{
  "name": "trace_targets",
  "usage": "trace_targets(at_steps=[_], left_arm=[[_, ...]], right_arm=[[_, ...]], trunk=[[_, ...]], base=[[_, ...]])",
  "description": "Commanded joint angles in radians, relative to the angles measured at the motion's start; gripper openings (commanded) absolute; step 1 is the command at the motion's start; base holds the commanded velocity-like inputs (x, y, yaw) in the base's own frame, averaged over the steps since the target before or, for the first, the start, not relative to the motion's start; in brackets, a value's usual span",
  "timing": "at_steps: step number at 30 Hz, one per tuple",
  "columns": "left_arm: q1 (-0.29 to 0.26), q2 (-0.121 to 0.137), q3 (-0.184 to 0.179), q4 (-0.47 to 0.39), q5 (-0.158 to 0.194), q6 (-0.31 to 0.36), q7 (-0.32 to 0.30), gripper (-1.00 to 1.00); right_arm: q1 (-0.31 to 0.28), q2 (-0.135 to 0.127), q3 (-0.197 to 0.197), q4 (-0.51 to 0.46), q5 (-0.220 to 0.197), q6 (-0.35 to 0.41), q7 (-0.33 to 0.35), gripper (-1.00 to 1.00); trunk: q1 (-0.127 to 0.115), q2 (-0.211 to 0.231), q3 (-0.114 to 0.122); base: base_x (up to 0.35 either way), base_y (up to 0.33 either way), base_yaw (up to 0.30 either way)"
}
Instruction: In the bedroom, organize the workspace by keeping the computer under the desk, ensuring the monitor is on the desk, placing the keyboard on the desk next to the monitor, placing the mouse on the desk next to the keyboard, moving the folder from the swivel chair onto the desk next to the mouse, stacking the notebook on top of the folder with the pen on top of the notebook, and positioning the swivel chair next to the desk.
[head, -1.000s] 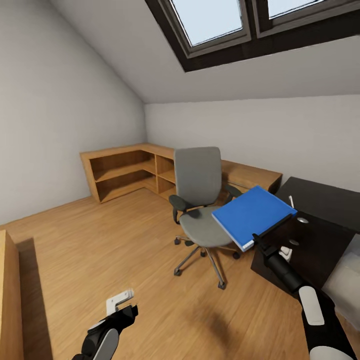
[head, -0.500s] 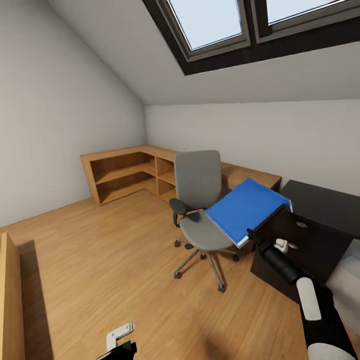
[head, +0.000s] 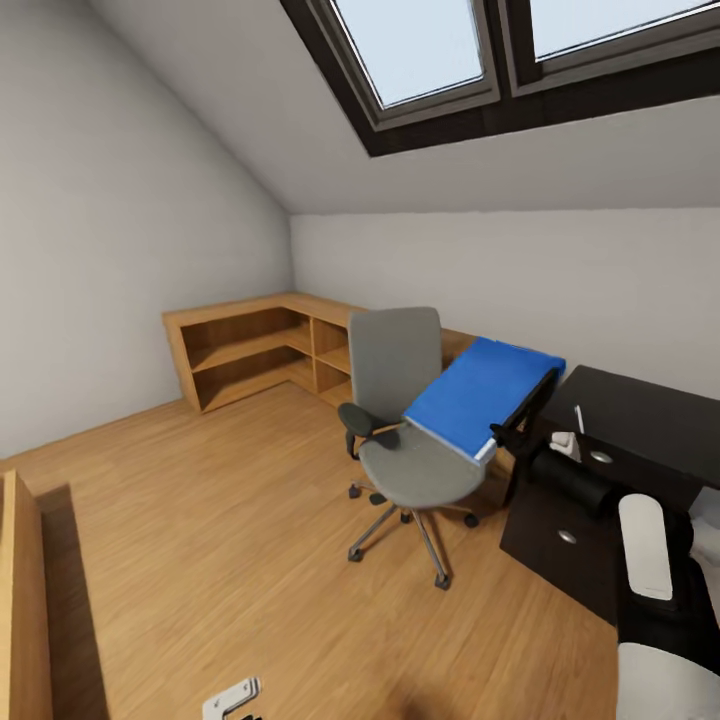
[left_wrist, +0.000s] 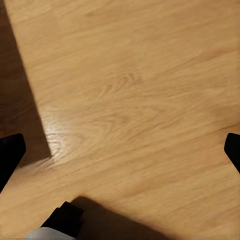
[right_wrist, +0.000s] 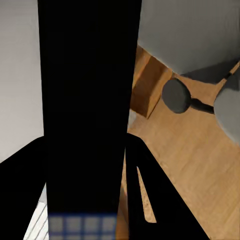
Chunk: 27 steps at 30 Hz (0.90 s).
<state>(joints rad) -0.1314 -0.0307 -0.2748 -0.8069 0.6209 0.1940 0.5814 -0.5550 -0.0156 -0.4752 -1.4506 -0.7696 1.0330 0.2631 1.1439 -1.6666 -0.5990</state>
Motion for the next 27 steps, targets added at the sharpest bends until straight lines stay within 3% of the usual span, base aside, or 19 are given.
trace_targets(at_steps=[1, 4, 7, 8, 12, 15, 23, 27], left_arm=[[-0.001, -0.002, -0.004, 0.038, -0.023, -0.085, 0.006, 1.0], [-0.001, -0.005, -0.006, 0.048, -0.066, -0.126, 0.006, 1.0], [-0.001, -0.013, -0.018, 0.049, -0.069, -0.129, 0.007, 1.0], [-0.001, -0.015, -0.029, 0.049, -0.07, -0.13, 0.008, 1.0], [-0.001, -0.016, -0.032, 0.049, -0.07, -0.13, 0.008, 1.0], [-0.001, -0.015, -0.03, 0.049, -0.072, -0.131, 0.009, 1.0], [-0.001, -0.015, -0.031, 0.059, -0.069, -0.194, 0.009, 1.0], [-0.001, -0.016, -0.036, 0.119, -0.07, -0.206, 0.009, 1.0]], right_arm=[[0.003, -0.004, -0.006, 0.044, -0.116, 0.002, 0.046, -1.0], [0.029, -0.011, -0.024, 0.088, -0.156, 0.002, 0.105, -1.0], [0.033, -0.01, -0.027, 0.136, -0.162, 0.001, 0.128, -1.0], [0.033, -0.012, -0.035, 0.155, -0.16, 0.001, 0.165, -1.0], [0.049, -0.011, -0.037, 0.16, -0.16, -0.016, 0.172, -1.0], [0.055, -0.012, -0.037, 0.19, -0.157, -0.102, 0.171, -1.0], [0.055, -0.019, -0.037, 0.196, -0.157, -0.106, 0.171, -1.0], [0.056, -0.024, -0.037, 0.202, -0.157, -0.117, 0.17, -1.0]], trunk=[[-0.004, 0.007, 0.002], [-0.016, 0.028, 0.012], [-0.027, 0.049, 0.021], [-0.031, 0.056, 0.024], [-0.046, 0.084, 0.037], [-0.058, 0.105, 0.046], [-0.088, 0.161, 0.071], [-0.104, 0.189, 0.084]], base=[[0.0, 0.0, 0.0], [0.0, 0.0, 0.0], [0.0, 0.0, 0.0], [0.0, 0.0, 0.0], [0.0, 0.0, -0.017], [0.0, 0.0, -0.206], [0.0, 0.0, -0.298], [0.0, 0.0, -0.3]])
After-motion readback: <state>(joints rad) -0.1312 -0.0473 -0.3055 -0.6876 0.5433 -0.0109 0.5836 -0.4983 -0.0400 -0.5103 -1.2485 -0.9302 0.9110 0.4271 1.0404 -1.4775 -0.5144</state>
